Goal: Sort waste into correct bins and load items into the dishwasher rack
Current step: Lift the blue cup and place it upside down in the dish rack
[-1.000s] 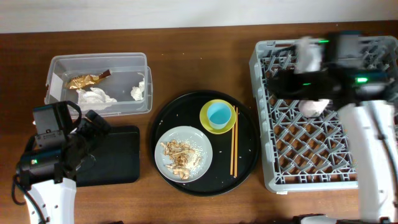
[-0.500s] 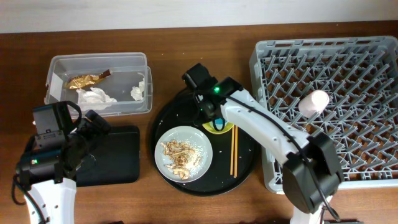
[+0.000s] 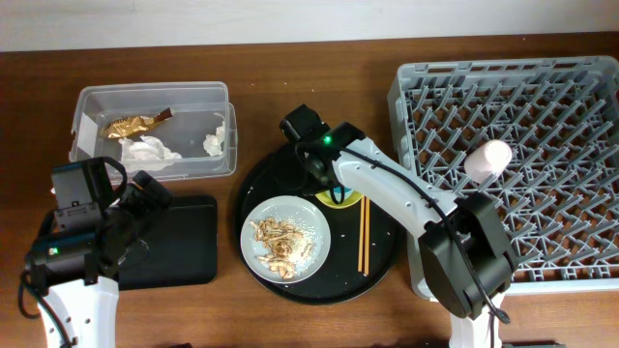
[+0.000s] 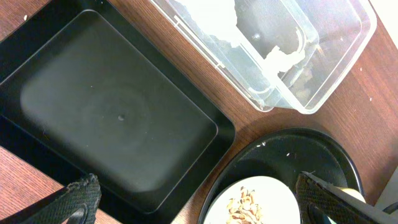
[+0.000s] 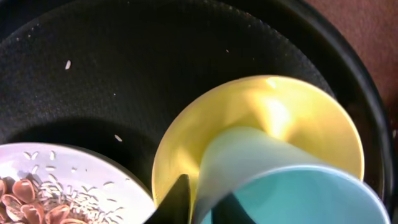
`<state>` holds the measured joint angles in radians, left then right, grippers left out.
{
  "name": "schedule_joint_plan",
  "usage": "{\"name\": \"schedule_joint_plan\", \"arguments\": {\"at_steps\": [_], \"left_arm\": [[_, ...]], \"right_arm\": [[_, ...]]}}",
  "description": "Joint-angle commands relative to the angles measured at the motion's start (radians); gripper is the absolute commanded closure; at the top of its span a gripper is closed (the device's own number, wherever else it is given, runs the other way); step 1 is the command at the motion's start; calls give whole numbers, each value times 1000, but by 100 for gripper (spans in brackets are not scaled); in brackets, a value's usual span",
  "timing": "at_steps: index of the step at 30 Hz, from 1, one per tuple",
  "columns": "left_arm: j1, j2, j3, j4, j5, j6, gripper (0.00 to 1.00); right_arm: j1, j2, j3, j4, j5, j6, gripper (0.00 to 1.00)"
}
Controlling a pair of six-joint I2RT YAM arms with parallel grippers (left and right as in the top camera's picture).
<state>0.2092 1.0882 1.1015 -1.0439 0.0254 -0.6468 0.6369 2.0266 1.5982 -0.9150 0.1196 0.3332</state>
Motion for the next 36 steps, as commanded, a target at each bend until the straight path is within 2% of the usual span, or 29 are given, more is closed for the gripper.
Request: {"name": "schedule_joint_plan", "arguments": {"at_steps": [1,4,10,13,15,20,23,25,30,36], "left_arm": [[1,-10,0,1,-7,12,1],[1,-10,0,1,-7,12,1],[1,-10,0,1,-7,12,1],[1,-10,0,1,-7,12,1],[1,-10,0,1,-7,12,1],[1,-10,0,1,-7,12,1],[1,-10,0,0,-7,12,1],[1,-10,0,1,-7,12,1],[1,-10,0,1,-7,12,1],[1,-10,0,1,-7,12,1]], "right_arm": [[3,-6,82,-39,16,2,96],[-3,-12,190,-138,16,2,96],[-134,-31,577,-460,7,-6,96],[-349,-36,790,-605,-175,-127,96],[-617,-36,840,-645,-417,-236,96],[-1077,-22,762,-628,-790,-435,96],[-1273,-21,618,-536,-991,-492,96],[-1373,-21,455,-407,-1113,-495,96],[-1448,-21,129,-125,-1432,-494,96],[-1437,-21,-7,-143,-1450,-493,96]]}}
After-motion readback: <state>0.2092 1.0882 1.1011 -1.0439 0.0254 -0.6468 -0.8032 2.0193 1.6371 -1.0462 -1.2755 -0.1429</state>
